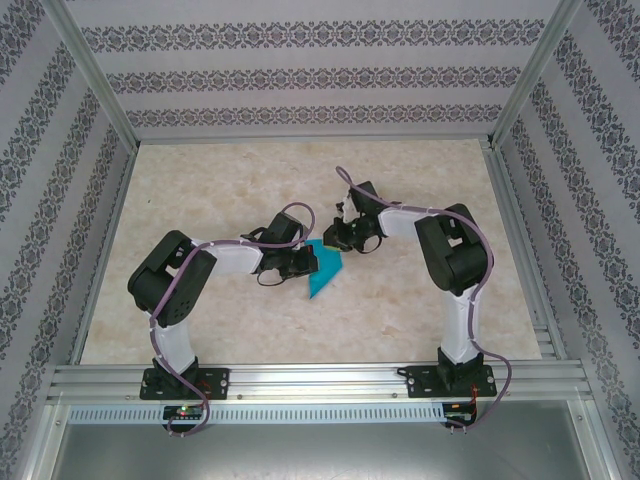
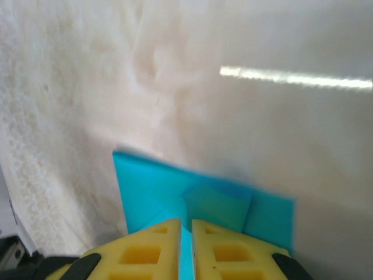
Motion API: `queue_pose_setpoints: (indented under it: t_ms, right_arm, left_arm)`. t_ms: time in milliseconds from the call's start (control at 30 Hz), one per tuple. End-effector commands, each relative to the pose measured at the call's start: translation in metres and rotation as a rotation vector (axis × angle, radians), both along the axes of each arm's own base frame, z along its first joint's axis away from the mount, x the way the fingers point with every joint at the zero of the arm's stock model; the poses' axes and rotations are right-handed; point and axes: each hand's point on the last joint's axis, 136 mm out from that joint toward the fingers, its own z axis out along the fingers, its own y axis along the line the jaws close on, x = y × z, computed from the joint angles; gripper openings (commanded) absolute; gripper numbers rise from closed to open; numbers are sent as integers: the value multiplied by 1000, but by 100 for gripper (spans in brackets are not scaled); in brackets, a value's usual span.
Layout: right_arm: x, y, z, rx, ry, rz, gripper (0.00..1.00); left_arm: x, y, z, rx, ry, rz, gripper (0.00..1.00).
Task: Fold a paper plane with a square sheet of paper (pick it up from the middle)
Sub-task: Fourth fold the wing at the center of the table.
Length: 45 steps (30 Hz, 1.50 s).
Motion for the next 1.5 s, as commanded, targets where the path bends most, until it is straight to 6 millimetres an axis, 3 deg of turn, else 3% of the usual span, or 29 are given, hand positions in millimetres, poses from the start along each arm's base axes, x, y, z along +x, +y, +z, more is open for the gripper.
queue_pose_setpoints:
  t_ms: [0, 67, 200, 333, 400, 600, 800, 967, 1167, 1467]
  right_arm:
    - [47, -34, -10, -100, -88, -107, 14]
    - [55, -37, -5, -105, -100, -116, 14]
    - [61, -33, 25, -73, -152, -104, 14]
    - [46, -28, 57, -29, -201, -88, 15]
    - [31, -22, 60, -18, -197, -68, 15]
    - [-20, 6, 41, 1, -127, -13, 13]
    - [-45, 18, 16, -3, -64, 11, 10]
    - [-52, 17, -2, -30, -29, 12, 10]
    - [-55, 10, -20, -79, -2, -3, 10]
    - [-55, 4, -31, -121, 4, -19, 10]
  left_arm:
    - [-42, 40, -48, 193, 166, 21, 3]
    - [-42, 38, -47, 189, 162, 18, 4]
    - [-39, 36, -43, 181, 143, 8, 3]
    - [-32, 31, -37, 164, 110, -4, 4]
    - [-30, 28, -33, 146, 94, -13, 4]
    - [-24, 23, -20, 128, 22, -67, 5]
    - [-21, 17, -8, 95, -53, -134, 5]
    - [-22, 10, 3, 39, -65, -140, 8]
    - [-29, 3, 38, -61, -61, -115, 18]
    - [-55, 32, 39, -33, -26, -3, 31]
